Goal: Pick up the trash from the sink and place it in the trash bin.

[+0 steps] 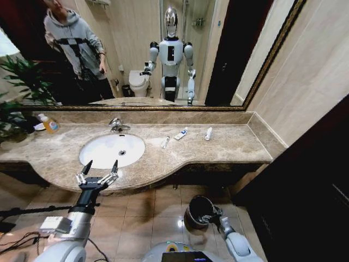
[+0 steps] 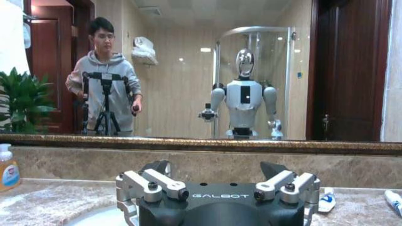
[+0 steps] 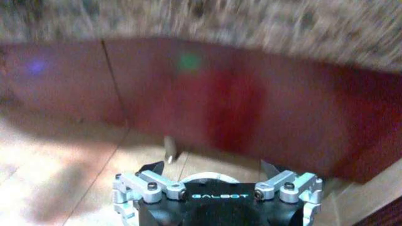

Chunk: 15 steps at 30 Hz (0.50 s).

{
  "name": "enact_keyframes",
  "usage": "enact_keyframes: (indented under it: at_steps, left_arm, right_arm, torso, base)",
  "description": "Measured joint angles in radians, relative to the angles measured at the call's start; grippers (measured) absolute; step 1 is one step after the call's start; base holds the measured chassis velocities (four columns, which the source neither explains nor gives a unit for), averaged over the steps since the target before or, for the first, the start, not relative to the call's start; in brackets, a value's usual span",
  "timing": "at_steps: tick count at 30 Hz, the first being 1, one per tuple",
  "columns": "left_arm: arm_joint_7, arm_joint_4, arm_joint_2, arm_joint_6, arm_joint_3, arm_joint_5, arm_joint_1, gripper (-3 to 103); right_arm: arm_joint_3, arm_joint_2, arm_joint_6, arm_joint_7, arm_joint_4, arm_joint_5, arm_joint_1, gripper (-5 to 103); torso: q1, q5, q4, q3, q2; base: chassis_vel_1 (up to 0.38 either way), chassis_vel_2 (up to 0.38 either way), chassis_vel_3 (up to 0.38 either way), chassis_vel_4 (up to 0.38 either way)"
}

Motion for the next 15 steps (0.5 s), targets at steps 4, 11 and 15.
enact_keyframes:
  at_steps: [4, 11, 15]
  left_arm:
    - [0.0, 0.0, 0.0, 0.0, 0.0, 0.0, 0.0, 100]
    - [0.0, 0.0, 0.0, 0.0, 0.0, 0.0, 0.0, 100]
    - [0.0, 0.0, 0.0, 0.0, 0.0, 0.0, 0.0, 100]
  right_arm:
    - [0.034, 0.009, 0.026, 0.018, 0.109, 0.02, -0.078, 100]
    - [0.058, 0.035, 0.052, 0.057, 0.342, 0.063, -0.217, 100]
    - [0.053, 0.038, 0.068, 0.064, 0.463, 0.016, -0.263, 100]
  torso:
    - [0.0, 0.0, -0.0001, 0.0, 0.0]
    - [0.0, 0.0, -0.0001, 0.0, 0.0]
    - [0.0, 0.0, -0.0001, 0.0, 0.0]
  base:
    - [0.0, 0.0, 0.0, 0.0]
    - [0.0, 0.0, 0.0, 0.0]
    - [0.0, 0.0, 0.0, 0.0]
